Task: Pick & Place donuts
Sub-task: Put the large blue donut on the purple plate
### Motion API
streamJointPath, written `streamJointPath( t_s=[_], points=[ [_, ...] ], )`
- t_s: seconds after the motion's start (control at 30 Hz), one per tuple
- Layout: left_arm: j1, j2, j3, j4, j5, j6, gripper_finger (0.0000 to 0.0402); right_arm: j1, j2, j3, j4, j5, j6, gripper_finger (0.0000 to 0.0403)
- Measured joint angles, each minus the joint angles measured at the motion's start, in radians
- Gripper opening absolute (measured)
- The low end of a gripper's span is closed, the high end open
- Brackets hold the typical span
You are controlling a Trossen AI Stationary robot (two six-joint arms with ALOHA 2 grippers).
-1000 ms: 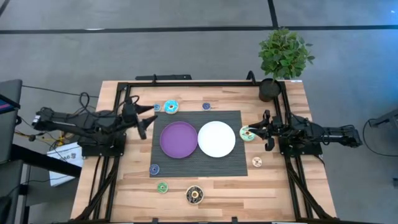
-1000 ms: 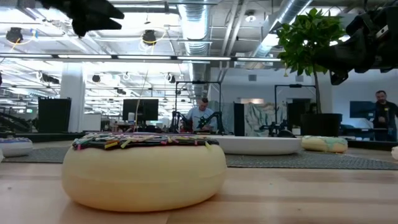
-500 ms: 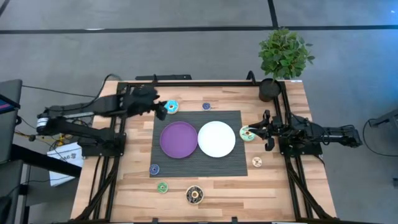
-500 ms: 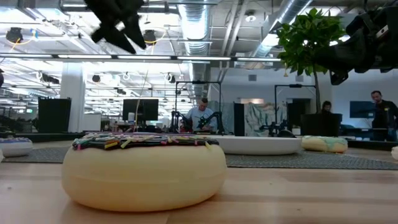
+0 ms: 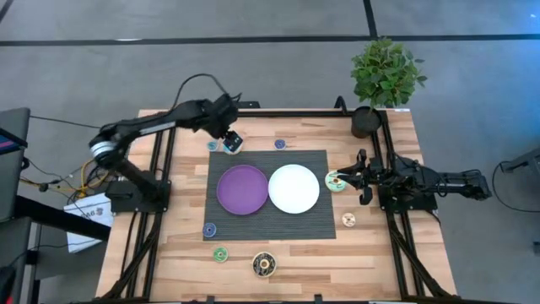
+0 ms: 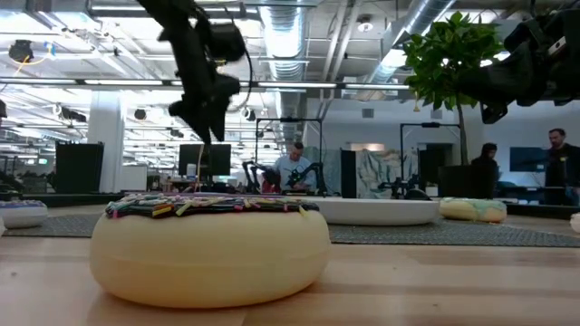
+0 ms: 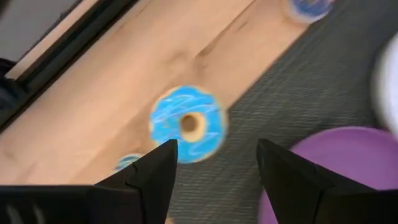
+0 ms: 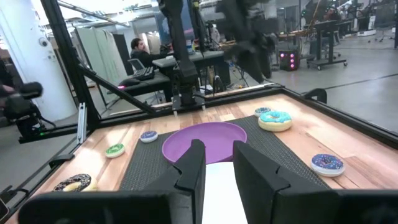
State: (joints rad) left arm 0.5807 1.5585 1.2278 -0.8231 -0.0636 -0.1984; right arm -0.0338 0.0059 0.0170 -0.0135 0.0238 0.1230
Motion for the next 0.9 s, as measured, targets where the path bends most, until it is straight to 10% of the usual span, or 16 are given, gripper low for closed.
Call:
streamJointPath(
  t_s=[0.4, 0.9],
  points=[
    [0.087, 0.339, 0.240, -0.166, -0.005, 0.243, 0.0212, 0.000, 0.000, 0.000, 0.000, 0.000, 0.000, 0.0073],
    [0.153, 0.391, 0.246, -0.172, 0.016, 0.362, 0.0212, 0.000, 0.000, 0.000, 0.000, 0.000, 0.000, 0.0073]
  ],
)
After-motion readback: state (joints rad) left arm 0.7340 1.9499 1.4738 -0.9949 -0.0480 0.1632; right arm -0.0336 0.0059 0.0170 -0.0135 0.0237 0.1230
